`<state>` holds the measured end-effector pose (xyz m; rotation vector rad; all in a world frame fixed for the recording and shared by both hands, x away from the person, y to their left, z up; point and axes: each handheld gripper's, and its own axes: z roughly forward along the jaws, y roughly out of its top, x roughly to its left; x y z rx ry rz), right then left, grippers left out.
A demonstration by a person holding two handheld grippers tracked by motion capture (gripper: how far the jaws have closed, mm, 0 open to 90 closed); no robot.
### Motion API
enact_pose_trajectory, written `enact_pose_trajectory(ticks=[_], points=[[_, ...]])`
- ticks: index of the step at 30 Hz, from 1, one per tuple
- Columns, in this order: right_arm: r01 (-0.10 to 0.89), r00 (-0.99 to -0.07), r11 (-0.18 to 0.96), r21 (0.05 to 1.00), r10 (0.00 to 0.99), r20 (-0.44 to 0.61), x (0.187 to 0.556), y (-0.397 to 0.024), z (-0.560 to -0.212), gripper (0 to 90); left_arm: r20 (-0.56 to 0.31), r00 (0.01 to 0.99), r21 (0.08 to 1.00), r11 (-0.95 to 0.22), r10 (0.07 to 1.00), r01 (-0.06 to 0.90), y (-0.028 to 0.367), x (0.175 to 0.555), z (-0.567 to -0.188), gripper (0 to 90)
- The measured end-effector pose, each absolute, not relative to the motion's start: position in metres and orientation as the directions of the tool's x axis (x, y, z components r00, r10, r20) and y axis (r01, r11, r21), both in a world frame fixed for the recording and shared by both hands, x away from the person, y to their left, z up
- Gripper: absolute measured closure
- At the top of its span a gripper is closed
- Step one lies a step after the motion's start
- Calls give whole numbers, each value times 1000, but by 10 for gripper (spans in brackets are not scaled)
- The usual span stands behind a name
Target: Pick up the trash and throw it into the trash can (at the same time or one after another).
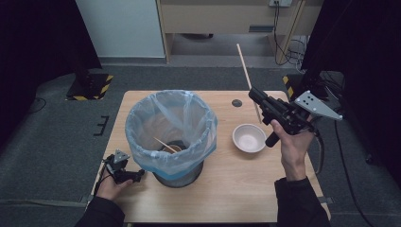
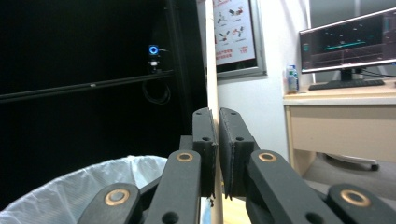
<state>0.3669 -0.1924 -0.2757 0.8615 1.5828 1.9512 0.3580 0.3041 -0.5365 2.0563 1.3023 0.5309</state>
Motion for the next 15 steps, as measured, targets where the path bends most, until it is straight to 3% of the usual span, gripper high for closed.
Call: enact_pose_trajectory(ticks=[15], points=[[11, -760, -219, 976, 632, 150, 368, -150, -252, 859, -1, 428, 700, -305, 904, 646, 304, 358, -537, 0]])
